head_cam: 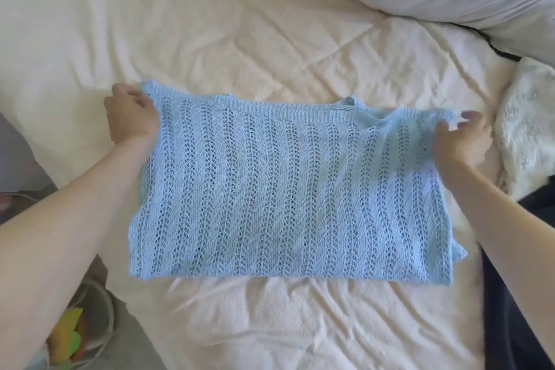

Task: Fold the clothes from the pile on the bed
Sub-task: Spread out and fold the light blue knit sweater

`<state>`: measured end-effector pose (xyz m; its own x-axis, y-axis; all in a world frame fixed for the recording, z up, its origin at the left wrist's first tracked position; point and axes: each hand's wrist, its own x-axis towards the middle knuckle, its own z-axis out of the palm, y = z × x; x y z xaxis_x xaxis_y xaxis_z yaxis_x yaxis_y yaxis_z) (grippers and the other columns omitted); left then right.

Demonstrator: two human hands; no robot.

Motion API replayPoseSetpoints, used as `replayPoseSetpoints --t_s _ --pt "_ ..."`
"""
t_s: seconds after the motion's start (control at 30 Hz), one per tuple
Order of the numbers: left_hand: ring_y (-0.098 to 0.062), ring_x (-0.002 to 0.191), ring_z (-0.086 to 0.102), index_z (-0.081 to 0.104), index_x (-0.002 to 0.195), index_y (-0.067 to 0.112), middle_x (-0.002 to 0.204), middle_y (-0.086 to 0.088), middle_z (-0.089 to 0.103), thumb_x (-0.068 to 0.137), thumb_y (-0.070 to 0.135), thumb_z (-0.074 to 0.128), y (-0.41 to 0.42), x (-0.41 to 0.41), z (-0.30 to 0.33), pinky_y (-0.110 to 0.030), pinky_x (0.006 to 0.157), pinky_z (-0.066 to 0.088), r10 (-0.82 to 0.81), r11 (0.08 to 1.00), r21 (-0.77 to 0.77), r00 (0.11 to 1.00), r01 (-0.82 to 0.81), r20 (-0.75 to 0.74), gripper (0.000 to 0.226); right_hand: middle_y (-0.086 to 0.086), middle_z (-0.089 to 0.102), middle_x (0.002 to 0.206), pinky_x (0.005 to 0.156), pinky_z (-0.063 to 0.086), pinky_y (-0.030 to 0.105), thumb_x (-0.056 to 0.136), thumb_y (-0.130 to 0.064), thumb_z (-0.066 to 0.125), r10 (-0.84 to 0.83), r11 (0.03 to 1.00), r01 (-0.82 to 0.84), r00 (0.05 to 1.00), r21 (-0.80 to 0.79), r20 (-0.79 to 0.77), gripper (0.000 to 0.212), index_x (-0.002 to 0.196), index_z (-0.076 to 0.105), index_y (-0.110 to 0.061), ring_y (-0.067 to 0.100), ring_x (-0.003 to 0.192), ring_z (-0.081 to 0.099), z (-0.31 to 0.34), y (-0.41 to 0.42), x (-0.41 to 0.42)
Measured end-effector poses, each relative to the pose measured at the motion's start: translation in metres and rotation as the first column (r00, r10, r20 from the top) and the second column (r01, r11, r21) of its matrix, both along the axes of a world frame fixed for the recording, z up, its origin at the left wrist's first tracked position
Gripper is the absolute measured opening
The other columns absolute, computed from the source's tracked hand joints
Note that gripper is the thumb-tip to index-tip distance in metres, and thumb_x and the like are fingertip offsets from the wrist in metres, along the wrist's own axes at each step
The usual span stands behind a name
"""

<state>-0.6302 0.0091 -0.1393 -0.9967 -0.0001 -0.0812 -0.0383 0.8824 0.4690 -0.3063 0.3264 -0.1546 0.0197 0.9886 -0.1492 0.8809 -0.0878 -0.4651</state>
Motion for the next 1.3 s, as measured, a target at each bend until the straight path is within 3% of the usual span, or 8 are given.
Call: replayPoseSetpoints --t_s 0.1,0.23,0.4,0.8,0.97,1.13,1.2,1.3 --pt "-0.037 0.120 0.041 0.052 0.127 0.015 0.132 -0.016 0.047 0.091 0.013 0.046 0.009 0.009 0.003 -0.047 0.094 0.034 -0.415 0.902 -0.197 0.898 0.384 -0.149 0.037 0.011 0.048 0.134 0.100 0.029 0.045 0.090 -0.023 0.052 0.463 0.857 -0.481 0.876 0.184 0.133 0.040 0.130 0.051 -0.018 0.032 0.125 0.040 0.001 -0.016 -0.011" --pt "-0.032 0.127 0.034 0.059 0.127 0.019 0.136 -0.009 0.049 0.095 0.014 0.051 0.030 0.026 0.001 -0.041 0.101 0.023 -0.794 0.603 -0.225 0.603 0.765 -0.078 0.033 0.015 0.056 0.127 0.097 0.031 0.049 0.087 -0.021 0.063 0.753 0.605 -0.759 0.644 0.242 0.134 0.023 0.105 0.070 -0.009 0.036 0.122 0.045 0.005 -0.035 -0.029" --pt "-0.024 0.132 0.024 0.059 0.120 0.022 0.139 -0.003 0.042 0.094 0.023 0.053 0.048 0.032 -0.005 -0.039 0.105 0.017 -0.751 0.642 -0.112 0.652 0.758 0.107 0.027 0.015 0.060 0.120 0.097 0.032 0.047 0.086 -0.018 0.068 0.790 0.583 -0.781 0.609 0.226 0.071 0.017 0.091 0.072 -0.003 0.036 0.120 0.046 0.014 -0.034 -0.036" --pt "-0.030 0.114 0.051 0.069 0.110 0.012 0.117 -0.011 0.064 0.092 0.019 0.056 0.044 0.025 0.006 -0.038 0.097 0.038 -0.491 0.871 -0.054 0.861 0.489 -0.128 0.023 0.010 0.053 0.133 0.103 0.028 0.033 0.094 -0.028 0.054 0.510 0.860 -0.502 0.852 0.092 -0.115 0.028 0.110 0.064 -0.006 0.025 0.128 0.037 0.021 -0.019 -0.064" --pt "-0.033 0.137 0.030 0.041 0.140 0.011 0.146 -0.015 0.037 0.095 0.020 0.049 0.033 0.067 0.010 -0.051 0.110 0.022 -0.664 0.746 -0.182 0.736 0.641 -0.132 0.047 0.013 0.028 0.153 0.117 0.013 0.048 0.099 -0.032 0.042 0.610 0.779 -0.599 0.793 0.186 -0.003 0.049 0.142 0.039 -0.009 0.029 0.143 0.021 0.022 -0.072 -0.043" --pt "-0.034 0.143 0.017 0.031 0.146 0.022 0.156 -0.010 0.019 0.099 0.041 0.026 -0.007 0.130 -0.008 -0.057 0.114 0.008 -0.911 0.369 -0.368 0.411 0.854 0.039 0.051 0.013 0.031 0.152 0.113 0.011 0.059 0.097 -0.039 0.032 0.895 0.418 -0.899 0.432 0.129 0.113 0.052 0.144 0.038 -0.017 0.032 0.141 0.024 0.006 -0.169 0.001" --pt "-0.029 0.146 0.006 0.018 0.150 0.027 0.158 -0.004 0.007 0.100 0.047 0.010 -0.019 0.114 -0.017 -0.051 0.116 0.000 -0.858 0.407 -0.435 0.499 0.803 0.120 0.054 0.007 0.014 0.158 0.116 0.002 0.054 0.099 -0.048 0.020 0.906 0.388 -0.920 0.368 -0.059 0.211 0.054 0.149 0.021 -0.026 0.027 0.146 0.008 -0.007 -0.159 0.022" --pt "-0.030 0.145 0.012 0.027 0.148 0.020 0.157 -0.006 0.017 0.101 0.038 0.021 -0.030 0.088 -0.014 -0.048 0.115 0.000 -0.768 0.540 -0.458 0.636 0.706 0.076 0.051 0.001 -0.001 0.159 0.118 -0.005 0.046 0.097 -0.049 0.013 0.800 0.584 -0.787 0.515 -0.198 0.308 0.059 0.152 0.011 -0.028 0.017 0.146 -0.008 -0.016 -0.122 0.055"
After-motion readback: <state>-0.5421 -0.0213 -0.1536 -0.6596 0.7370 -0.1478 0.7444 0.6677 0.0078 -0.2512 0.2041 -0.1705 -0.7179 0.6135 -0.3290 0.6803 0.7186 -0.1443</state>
